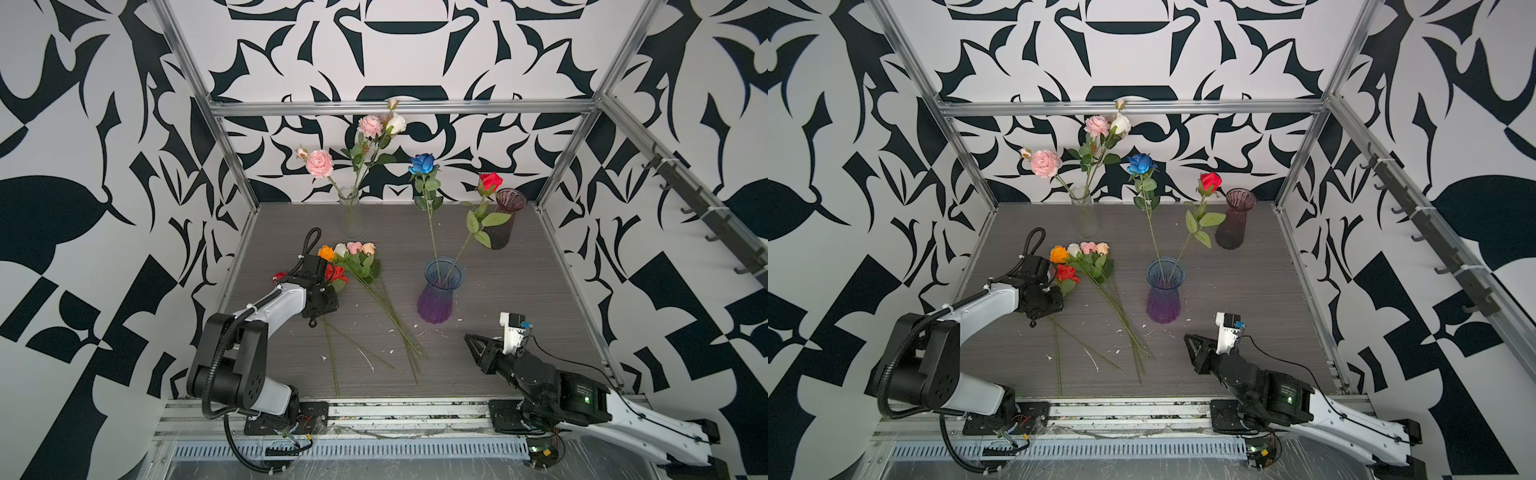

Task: Arrange the flowers into the vase
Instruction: 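Grasp the stem of the large red rose with the left gripper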

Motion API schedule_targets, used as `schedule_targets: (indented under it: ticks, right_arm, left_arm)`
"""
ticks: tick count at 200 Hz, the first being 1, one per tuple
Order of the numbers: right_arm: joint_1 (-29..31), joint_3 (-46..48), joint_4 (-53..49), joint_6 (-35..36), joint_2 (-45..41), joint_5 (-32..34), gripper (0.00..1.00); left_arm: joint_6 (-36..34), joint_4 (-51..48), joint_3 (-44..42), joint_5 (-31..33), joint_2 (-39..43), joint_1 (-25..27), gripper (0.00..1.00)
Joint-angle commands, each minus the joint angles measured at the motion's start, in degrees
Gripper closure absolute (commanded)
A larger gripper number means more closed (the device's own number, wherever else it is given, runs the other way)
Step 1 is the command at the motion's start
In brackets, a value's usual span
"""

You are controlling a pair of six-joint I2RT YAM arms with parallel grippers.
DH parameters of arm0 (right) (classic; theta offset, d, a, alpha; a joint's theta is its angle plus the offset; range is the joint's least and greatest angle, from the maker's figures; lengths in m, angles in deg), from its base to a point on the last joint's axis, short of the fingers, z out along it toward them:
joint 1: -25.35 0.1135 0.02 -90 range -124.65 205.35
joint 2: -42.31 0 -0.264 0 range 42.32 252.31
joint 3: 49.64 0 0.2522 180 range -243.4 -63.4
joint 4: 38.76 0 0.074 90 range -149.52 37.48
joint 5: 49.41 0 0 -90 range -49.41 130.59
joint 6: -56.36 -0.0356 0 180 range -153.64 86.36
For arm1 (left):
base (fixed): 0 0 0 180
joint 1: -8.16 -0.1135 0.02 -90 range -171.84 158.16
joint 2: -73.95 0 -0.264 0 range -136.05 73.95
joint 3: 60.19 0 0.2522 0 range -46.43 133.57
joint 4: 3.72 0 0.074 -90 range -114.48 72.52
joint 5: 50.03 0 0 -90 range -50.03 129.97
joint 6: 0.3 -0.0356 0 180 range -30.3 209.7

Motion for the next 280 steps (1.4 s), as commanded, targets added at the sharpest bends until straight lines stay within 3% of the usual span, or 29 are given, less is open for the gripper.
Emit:
schedule_targets:
  ticks: [1,62,99,199,263,280]
  right_arm:
    - [0.04,-0.09,0.13,-0.08,-0.35,1.69,0.68]
    - [0.04,-0.06,0.11,-0.1,-0.3,1.72,0.68]
    - [0.04,-0.06,0.31,-0.17,-0.04,1.72,0.68]
    - [0.04,-0.2,0.37,-0.21,0.49,1.73,0.68]
    - [0.04,-0.15,0.3,-0.16,0.36,1.73,0.68]
    - [0.04,-0.15,0.31,-0.23,0.31,1.81,0.68]
  left_arm:
    - [-0.41,-0.34,1.52,-2.67,-0.87,-0.93,0.63]
    - [-1.21,0.24,2.24,-5.25,-2.29,-0.97,0.64]
    - [-1.89,-0.12,3.77,-7.53,-4.97,-0.97,0.73]
    - [-1.44,-0.81,3.98,-6.32,-5.34,-0.93,0.76]
    - [-2.45,-0.82,4.88,-8.12,-7.38,-0.93,0.81]
    - [-2.72,-0.67,4.97,-8.65,-7.56,-0.92,0.86]
